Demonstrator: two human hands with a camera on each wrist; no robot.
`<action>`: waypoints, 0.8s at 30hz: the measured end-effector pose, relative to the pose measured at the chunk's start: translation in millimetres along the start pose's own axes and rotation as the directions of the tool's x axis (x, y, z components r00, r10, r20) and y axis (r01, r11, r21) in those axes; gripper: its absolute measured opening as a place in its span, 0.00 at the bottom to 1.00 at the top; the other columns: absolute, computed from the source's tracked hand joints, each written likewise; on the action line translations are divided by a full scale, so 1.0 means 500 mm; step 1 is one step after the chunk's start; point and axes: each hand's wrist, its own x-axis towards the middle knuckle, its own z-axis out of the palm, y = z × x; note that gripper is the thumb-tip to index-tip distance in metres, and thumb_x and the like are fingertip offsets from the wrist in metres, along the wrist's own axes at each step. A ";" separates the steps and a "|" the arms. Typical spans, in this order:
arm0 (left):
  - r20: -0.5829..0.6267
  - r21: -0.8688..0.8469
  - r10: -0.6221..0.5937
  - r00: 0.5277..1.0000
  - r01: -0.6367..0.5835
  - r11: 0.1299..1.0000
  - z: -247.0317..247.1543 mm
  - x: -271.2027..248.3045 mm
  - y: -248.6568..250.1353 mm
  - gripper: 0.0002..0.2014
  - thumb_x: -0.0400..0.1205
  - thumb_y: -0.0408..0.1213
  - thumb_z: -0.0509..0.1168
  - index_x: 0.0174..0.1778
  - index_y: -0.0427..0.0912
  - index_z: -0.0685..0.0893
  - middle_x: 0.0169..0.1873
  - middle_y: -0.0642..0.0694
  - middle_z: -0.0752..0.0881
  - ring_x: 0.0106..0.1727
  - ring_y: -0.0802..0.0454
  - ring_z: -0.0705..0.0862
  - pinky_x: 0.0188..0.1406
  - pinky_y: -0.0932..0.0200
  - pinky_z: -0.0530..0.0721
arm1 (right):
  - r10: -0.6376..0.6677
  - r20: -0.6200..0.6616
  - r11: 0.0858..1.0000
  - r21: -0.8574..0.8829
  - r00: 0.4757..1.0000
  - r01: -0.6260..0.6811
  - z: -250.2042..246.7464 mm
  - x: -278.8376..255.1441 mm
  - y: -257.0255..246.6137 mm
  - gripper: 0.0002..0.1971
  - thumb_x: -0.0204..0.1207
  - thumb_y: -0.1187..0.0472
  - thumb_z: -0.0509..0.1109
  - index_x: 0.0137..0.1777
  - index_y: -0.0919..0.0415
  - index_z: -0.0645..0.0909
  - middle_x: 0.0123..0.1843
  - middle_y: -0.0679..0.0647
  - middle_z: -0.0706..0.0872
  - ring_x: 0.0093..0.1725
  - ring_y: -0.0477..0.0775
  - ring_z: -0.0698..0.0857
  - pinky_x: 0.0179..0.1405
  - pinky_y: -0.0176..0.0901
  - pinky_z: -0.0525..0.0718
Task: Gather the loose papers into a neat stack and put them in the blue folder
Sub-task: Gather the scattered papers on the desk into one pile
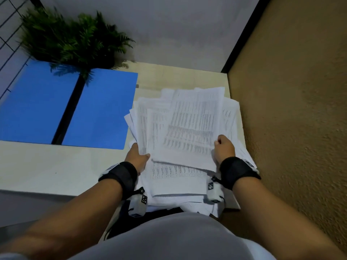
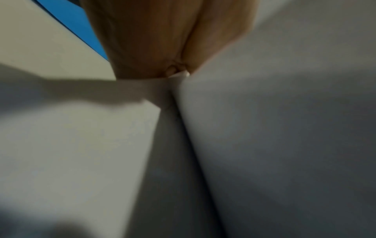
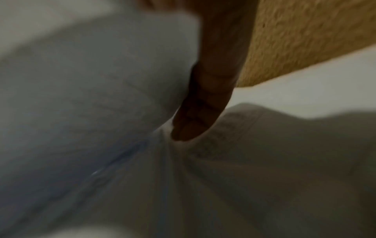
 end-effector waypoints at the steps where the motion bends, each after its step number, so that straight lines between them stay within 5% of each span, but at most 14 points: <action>1: -0.010 -0.014 -0.008 1.000 0.007 1.000 -0.002 0.003 0.000 0.18 0.82 0.32 0.66 0.68 0.39 0.73 0.61 0.36 0.84 0.60 0.36 0.84 0.56 0.49 0.83 | -0.008 0.044 1.000 -0.014 0.999 0.009 -0.015 -0.001 0.010 0.15 0.79 0.78 0.51 0.36 0.58 0.62 0.34 0.50 0.60 0.35 0.51 0.58 0.24 0.29 0.56; 3: -0.020 -0.051 -0.026 0.999 0.025 0.998 -0.003 0.005 0.001 0.17 0.84 0.34 0.63 0.68 0.40 0.72 0.63 0.35 0.84 0.61 0.35 0.84 0.59 0.46 0.83 | -0.015 0.115 1.000 0.021 0.993 0.013 -0.039 -0.014 0.030 0.16 0.77 0.78 0.50 0.37 0.56 0.62 0.35 0.50 0.58 0.33 0.50 0.54 0.29 0.32 0.58; 6: -0.028 -0.090 -0.052 0.998 0.049 0.995 -0.001 0.005 0.012 0.17 0.87 0.40 0.58 0.71 0.39 0.71 0.66 0.36 0.81 0.60 0.40 0.81 0.63 0.48 0.79 | -0.028 0.223 0.995 -0.091 0.974 0.049 -0.046 -0.035 0.054 0.09 0.81 0.74 0.54 0.41 0.62 0.68 0.34 0.51 0.64 0.34 0.51 0.62 0.31 0.34 0.65; 9: 0.035 -0.131 -0.116 0.993 0.120 0.984 -0.002 0.006 0.016 0.36 0.82 0.62 0.58 0.82 0.45 0.62 0.76 0.48 0.74 0.71 0.44 0.77 0.70 0.49 0.75 | -0.047 0.282 0.968 -0.223 0.958 0.114 -0.022 -0.046 0.067 0.04 0.83 0.66 0.59 0.47 0.60 0.71 0.36 0.51 0.73 0.36 0.52 0.71 0.40 0.40 0.72; 11: 0.087 -0.152 -0.097 0.992 0.109 0.982 -0.003 0.000 0.017 0.44 0.73 0.69 0.66 0.80 0.51 0.63 0.74 0.53 0.76 0.71 0.47 0.79 0.61 0.52 0.81 | -0.074 0.297 0.953 -0.261 0.952 0.155 0.002 -0.055 0.065 0.05 0.82 0.69 0.58 0.47 0.60 0.70 0.38 0.51 0.73 0.37 0.50 0.71 0.39 0.40 0.73; 13: 0.095 -0.092 -0.048 0.994 0.057 0.994 -0.001 0.001 0.015 0.38 0.70 0.58 0.77 0.73 0.49 0.72 0.64 0.48 0.85 0.53 0.48 0.87 0.38 0.57 0.85 | -0.106 0.312 0.943 -0.269 0.944 0.195 0.026 -0.060 0.062 0.07 0.80 0.72 0.56 0.45 0.60 0.69 0.37 0.51 0.71 0.34 0.48 0.68 0.36 0.38 0.71; 15: 0.027 -0.040 -0.016 1.000 0.017 0.999 0.004 0.001 0.017 0.29 0.74 0.40 0.77 0.70 0.46 0.76 0.54 0.40 0.88 0.34 0.49 0.83 0.22 0.61 0.79 | -0.120 0.317 0.952 -0.231 0.941 0.199 0.034 -0.061 0.051 0.06 0.81 0.71 0.59 0.46 0.59 0.71 0.37 0.51 0.73 0.34 0.48 0.71 0.35 0.37 0.73; 18: -0.031 -0.082 -0.034 0.999 0.031 0.996 -0.001 0.003 0.018 0.25 0.77 0.31 0.73 0.70 0.43 0.76 0.52 0.37 0.88 0.26 0.51 0.76 0.19 0.62 0.72 | -0.083 0.125 0.994 -0.064 0.989 0.091 0.014 -0.031 0.038 0.07 0.79 0.66 0.66 0.54 0.58 0.77 0.46 0.54 0.82 0.44 0.51 0.83 0.46 0.42 0.83; 21: -0.030 -0.099 -0.041 0.999 0.038 0.994 -0.014 0.004 0.007 0.25 0.80 0.30 0.71 0.73 0.44 0.74 0.49 0.38 0.87 0.24 0.53 0.75 0.16 0.64 0.71 | 0.020 -0.105 0.965 -0.259 0.994 -0.047 -0.040 0.027 0.044 0.23 0.74 0.57 0.75 0.67 0.61 0.75 0.64 0.60 0.79 0.64 0.63 0.80 0.64 0.57 0.81; 24: 0.005 -0.086 -0.044 0.999 0.044 0.995 -0.021 0.008 -0.005 0.26 0.82 0.30 0.68 0.77 0.44 0.71 0.59 0.32 0.86 0.26 0.52 0.74 0.19 0.64 0.71 | 0.177 0.056 0.973 -0.160 0.983 -0.166 -0.070 0.036 0.047 0.29 0.74 0.50 0.76 0.71 0.61 0.75 0.67 0.56 0.79 0.68 0.61 0.79 0.64 0.50 0.78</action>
